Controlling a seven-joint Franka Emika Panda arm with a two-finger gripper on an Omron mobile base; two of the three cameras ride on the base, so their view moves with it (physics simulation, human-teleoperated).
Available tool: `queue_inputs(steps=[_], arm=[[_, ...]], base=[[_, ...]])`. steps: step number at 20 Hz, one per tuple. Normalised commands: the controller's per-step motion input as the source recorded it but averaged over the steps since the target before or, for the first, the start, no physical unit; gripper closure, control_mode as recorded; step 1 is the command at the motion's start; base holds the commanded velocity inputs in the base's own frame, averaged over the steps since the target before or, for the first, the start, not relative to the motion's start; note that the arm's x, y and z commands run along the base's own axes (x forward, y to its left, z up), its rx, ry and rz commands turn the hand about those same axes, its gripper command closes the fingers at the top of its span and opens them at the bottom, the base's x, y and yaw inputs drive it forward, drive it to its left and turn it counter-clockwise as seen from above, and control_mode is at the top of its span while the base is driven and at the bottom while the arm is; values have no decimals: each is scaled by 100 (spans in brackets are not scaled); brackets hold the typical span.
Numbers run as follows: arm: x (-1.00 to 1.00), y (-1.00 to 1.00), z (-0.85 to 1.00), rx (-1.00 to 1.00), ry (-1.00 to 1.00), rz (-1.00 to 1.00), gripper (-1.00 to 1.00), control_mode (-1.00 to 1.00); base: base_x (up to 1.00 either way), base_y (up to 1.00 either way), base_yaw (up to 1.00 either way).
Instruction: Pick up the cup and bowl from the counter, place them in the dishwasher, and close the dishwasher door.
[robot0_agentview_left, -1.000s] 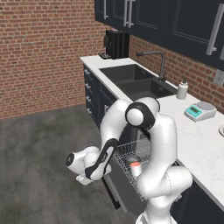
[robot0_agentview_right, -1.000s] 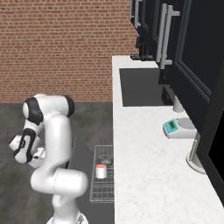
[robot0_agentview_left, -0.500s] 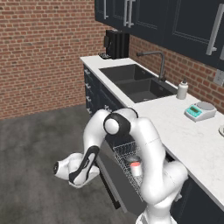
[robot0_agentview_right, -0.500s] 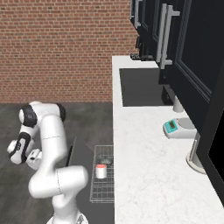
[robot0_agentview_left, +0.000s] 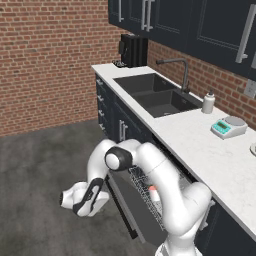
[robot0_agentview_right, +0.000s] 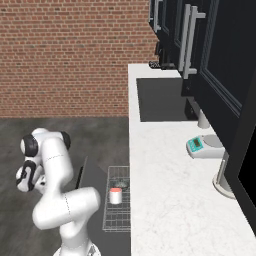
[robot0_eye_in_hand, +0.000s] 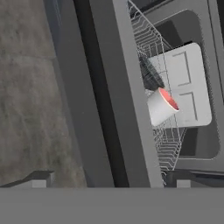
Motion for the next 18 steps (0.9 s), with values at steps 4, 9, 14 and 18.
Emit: queue_inputs(steps=[4, 9, 14, 18], arm=[[22, -4, -28, -4, 6, 0, -100, -100], [29, -17, -51, -8, 9, 0, -100, -100], [24, -49, -43, -5, 11, 0, -100, -100], [31, -42, -36, -7, 11, 0, -100, -100]], base=[[0, 0, 0], [0, 0, 0], [0, 0, 0], [0, 0, 0]])
